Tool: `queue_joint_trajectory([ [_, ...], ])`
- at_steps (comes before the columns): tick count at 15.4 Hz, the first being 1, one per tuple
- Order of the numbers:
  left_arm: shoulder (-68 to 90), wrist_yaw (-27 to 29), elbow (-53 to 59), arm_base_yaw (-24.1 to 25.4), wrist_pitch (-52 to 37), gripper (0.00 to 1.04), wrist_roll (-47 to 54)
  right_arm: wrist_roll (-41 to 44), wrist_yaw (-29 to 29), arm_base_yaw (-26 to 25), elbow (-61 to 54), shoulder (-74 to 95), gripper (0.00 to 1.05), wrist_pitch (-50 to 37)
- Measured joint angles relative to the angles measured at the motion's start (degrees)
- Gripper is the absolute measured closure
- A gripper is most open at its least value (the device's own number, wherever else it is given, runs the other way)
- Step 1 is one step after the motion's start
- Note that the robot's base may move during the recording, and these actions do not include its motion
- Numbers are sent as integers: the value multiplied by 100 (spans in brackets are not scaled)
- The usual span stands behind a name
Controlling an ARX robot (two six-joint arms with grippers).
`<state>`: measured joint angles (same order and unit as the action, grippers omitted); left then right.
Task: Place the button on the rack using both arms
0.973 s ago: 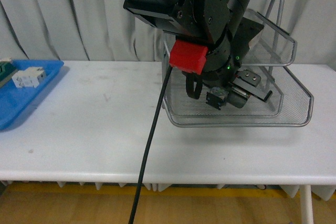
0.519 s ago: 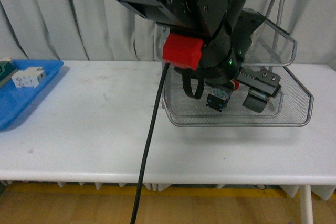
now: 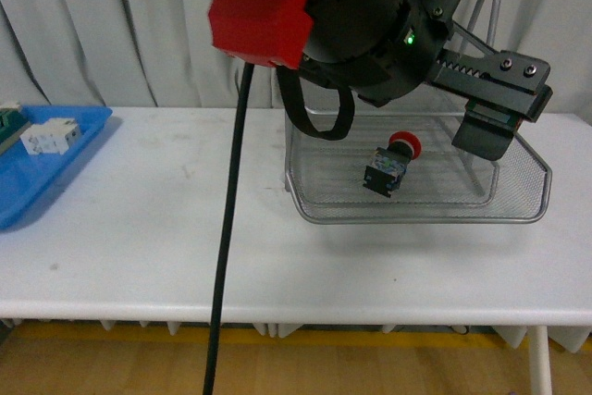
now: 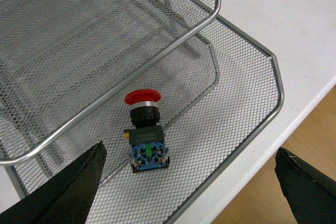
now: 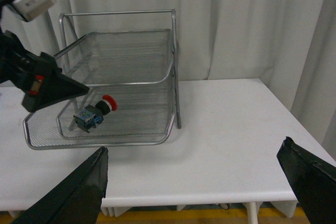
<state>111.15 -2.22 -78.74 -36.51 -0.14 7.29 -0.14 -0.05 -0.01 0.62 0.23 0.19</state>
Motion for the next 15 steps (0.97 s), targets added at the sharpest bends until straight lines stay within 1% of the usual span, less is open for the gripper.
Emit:
queue_joint_trajectory([
  [4,-1215,35,1082,396,-656,7,-140,0,0,0,0,0,6,0],
  [6,-1515,72,1346,529,-730,7,-186,0,0,0,0,0,6,0],
  [7,-1569,212,1462,557,-964,8,-225,0,0,0,0,0,6,0],
  [8,-1698,960,1884,575,-2070,14,-358,0,0,0,0,0,6,-2],
  [9,-2044,1899,2601,750,-3080,25,-487,0,4,0,0,0,6,0],
  [10,-2623,2433,3493,1102,-3786,38,-588,0,2,0,0,0,6,7],
  [11,-3720,2133,4489,1923,-4113,60,-673,0,2,0,0,0,6,0],
  [12,-4223,1888,5027,2162,-4260,74,-695,0,4,0,0,0,6,2],
  [13,-4424,1681,5379,2229,-4301,85,-695,0,4,0,0,0,6,0],
  [14,-4614,1453,5810,2363,-4312,100,-693,0,2,0,0,0,6,2],
  [15,-4850,1342,6096,2520,-4321,103,-706,-2,2,0,0,0,6,2],
])
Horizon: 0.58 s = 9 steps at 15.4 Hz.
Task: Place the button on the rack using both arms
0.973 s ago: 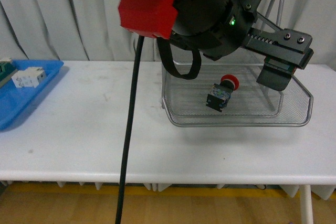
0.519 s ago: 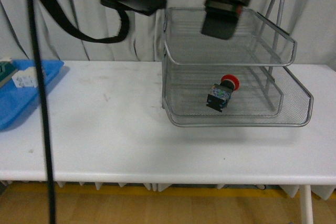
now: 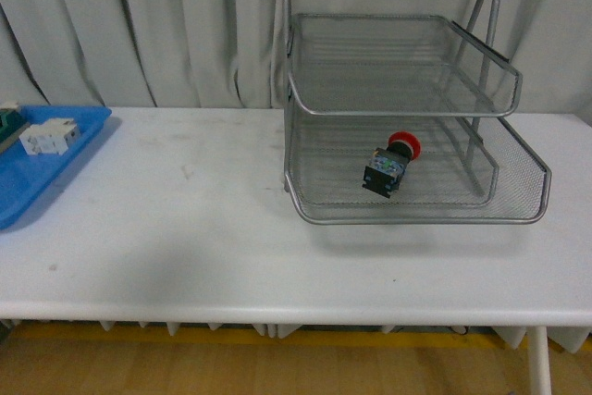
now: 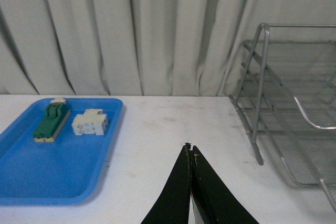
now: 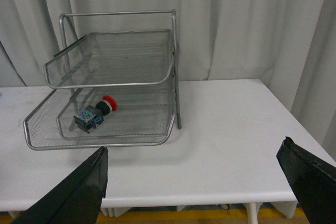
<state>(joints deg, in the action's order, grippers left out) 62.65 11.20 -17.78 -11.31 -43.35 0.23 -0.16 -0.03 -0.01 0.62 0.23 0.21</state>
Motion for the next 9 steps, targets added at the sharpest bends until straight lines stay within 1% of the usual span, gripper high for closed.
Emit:
queue_joint_trajectory([
  [2,-603,-208,444,280,-17,103,-4,2,0,0,0,0,6,-2],
  [4,-1019,-442,802,424,151,103,-4,2,0,0,0,0,6,0],
  [7,-1744,-640,1161,675,483,103,-4,2,0,0,0,0,6,-2],
  [8,-1993,-1051,1272,1025,647,103,-2,2,2,0,0,0,6,0],
  [9,-2223,-1051,1353,1158,785,103,-9,2,-4,0,0,0,6,0],
])
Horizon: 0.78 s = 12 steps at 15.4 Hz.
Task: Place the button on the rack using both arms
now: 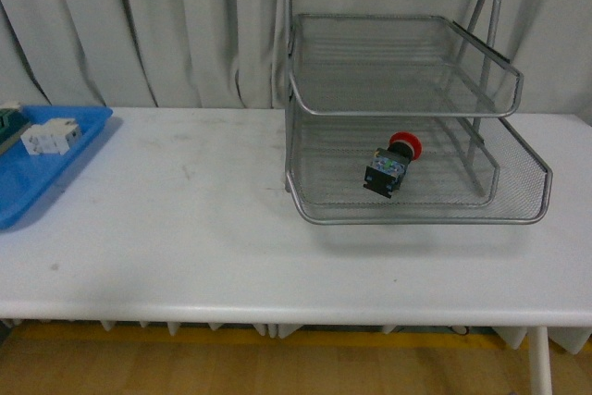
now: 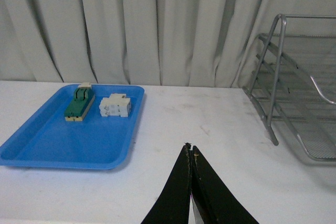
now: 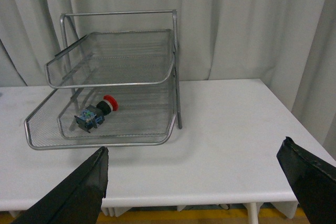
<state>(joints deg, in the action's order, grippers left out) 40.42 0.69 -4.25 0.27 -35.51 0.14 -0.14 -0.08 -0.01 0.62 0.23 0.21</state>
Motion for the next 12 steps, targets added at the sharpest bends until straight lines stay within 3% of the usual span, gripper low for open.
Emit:
queue_joint_trajectory([
  [2,-463,-68,122,-39,332,103,2,0,7,0,0,0,6,-2],
  [3,-538,-68,293,-37,57,103,2,0,4,0,0,0,6,-2],
  [12,-2323,-68,374,-37,1829,103,2,0,7,0,0,0,6,0],
])
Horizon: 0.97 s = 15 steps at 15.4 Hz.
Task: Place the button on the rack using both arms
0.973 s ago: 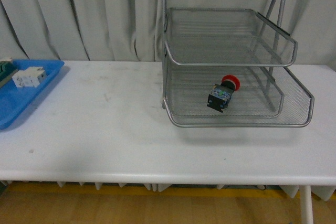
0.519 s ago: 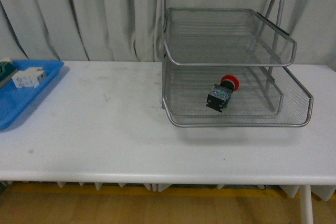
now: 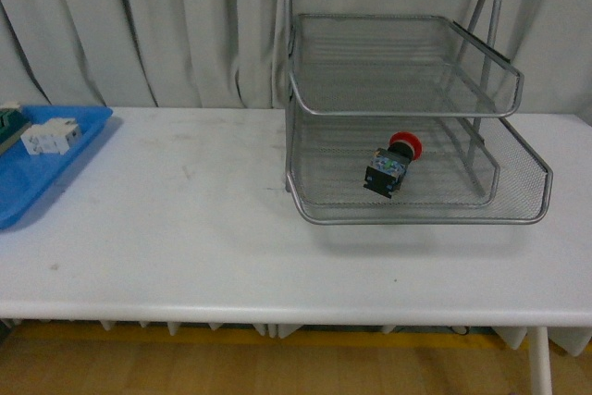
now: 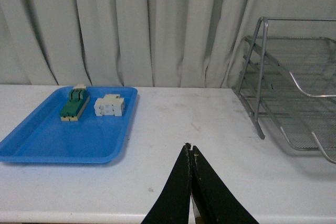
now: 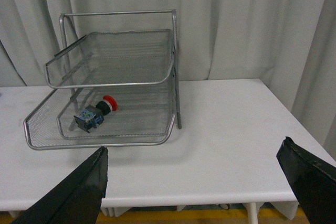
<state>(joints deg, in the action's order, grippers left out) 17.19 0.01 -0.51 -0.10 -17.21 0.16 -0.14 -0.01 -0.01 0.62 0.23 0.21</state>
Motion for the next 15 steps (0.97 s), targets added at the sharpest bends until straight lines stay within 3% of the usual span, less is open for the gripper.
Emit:
queue_joint_trajectory([
  [6,-695,0,0,0,697,103,0,0,-2,0,0,0,6,-2],
  [8,-1556,0,-2,0,1801,103,0,-2,-4,0,0,0,6,0],
  [12,-1668,-2,-2,0,1744,103,0,0,0,0,0,0,6,-4],
  [15,-1668,0,-2,0,1740,68,-9,0,0,0,0,0,6,-2],
])
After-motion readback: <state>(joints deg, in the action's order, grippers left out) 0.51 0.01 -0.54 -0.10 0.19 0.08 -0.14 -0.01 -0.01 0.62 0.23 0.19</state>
